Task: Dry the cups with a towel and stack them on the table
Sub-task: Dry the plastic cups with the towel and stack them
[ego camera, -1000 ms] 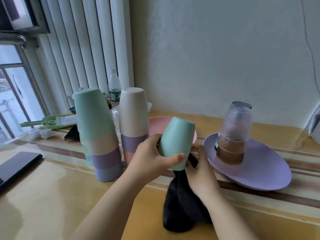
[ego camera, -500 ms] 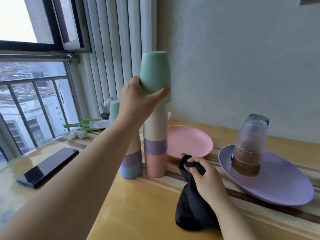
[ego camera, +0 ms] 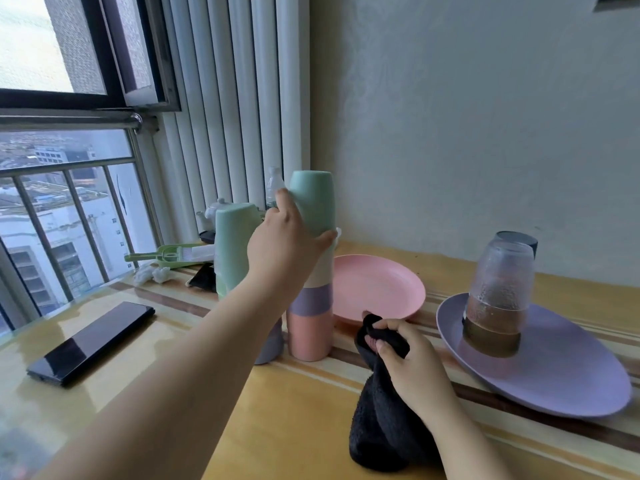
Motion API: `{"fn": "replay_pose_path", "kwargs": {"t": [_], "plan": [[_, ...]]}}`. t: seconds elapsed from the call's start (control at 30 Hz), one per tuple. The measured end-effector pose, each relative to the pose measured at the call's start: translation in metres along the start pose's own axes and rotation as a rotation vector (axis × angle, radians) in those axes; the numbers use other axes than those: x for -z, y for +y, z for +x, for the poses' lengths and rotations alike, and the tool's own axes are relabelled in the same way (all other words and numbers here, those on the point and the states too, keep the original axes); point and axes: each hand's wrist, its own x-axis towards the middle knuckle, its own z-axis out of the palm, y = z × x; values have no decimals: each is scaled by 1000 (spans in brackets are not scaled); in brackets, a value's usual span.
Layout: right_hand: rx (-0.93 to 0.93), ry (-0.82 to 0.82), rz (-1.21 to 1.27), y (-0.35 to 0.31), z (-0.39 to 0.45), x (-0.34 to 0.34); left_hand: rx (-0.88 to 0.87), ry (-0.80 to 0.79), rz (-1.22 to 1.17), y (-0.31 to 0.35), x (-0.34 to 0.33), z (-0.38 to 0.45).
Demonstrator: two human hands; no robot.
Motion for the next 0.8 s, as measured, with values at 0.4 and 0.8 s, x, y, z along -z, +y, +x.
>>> {"fn": "replay_pose_path", "kwargs": {"t": [0.4, 0.8], "plan": [[78, -261, -335, 3, 5, 9, -652, 185, -106, -12, -34, -75], [-357, -320, -515, 26, 7, 50, -649, -656, 131, -31, -118, -147]]}}
